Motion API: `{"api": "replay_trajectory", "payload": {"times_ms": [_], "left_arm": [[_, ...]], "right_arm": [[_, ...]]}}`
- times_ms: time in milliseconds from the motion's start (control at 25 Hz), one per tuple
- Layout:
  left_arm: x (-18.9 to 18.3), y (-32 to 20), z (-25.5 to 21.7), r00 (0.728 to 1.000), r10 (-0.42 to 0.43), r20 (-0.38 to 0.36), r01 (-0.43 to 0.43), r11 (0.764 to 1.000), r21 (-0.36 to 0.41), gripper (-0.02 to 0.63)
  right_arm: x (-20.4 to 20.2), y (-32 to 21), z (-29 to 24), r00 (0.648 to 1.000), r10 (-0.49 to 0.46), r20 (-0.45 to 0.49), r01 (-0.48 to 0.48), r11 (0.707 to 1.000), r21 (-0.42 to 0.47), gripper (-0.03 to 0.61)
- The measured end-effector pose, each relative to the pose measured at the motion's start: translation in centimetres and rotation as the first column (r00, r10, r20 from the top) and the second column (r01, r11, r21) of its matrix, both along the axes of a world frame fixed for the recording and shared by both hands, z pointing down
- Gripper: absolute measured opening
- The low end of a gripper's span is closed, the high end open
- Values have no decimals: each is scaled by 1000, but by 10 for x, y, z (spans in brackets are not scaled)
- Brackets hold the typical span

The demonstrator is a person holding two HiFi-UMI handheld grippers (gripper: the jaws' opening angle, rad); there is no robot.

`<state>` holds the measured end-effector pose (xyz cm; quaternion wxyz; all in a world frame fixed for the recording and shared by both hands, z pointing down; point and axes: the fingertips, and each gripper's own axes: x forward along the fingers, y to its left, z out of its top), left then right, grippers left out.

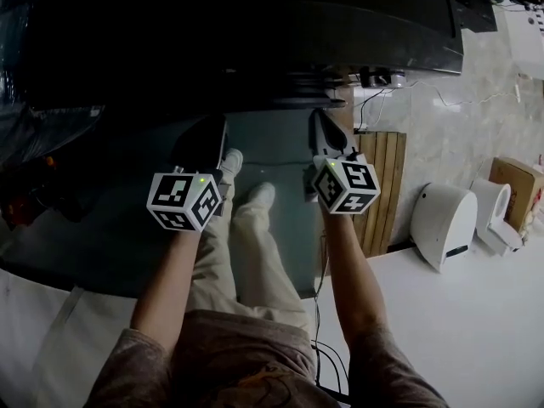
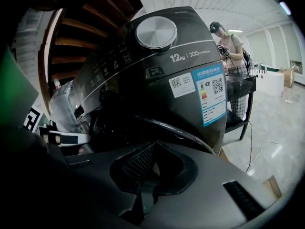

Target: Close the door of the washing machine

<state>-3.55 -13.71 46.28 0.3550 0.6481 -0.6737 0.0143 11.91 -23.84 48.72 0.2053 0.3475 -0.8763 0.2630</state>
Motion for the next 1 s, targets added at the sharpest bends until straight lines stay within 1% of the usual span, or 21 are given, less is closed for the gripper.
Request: {"api": "replay_trajectory", "payload": {"times_ms": [160,400,600,720,880,1000], "left_arm": [[-2,0,0,1000,-13,-4,13,1000,0,0],[-2,-2,0,1000,-24,-4,24,1000,-6,0],[-3,-5,0,999,-49,-13,49,999,0,0],[-2,-4,1,998,-61,-9,61,998,-8,0],[-1,-5,2,999,-50,-2,50,999,-19,2],[-2,-6,-6,999,-50,-4,50,999,-9,2]], "right_arm": [[-2,0,0,998,-61,-16,61,998,0,-8],[-3,-5,0,999,-40,2,40,999,-15,-8],[-6,-8,0,998,-61,27,62,998,-25,-8],[-5,-8,0,995,-95,7,95,995,-20,-8],[-7,-9,-7,997,-73,-27,72,997,-23,-8],[-14,-4,-21,995,-100,-7,100,995,-7,-8]]}}
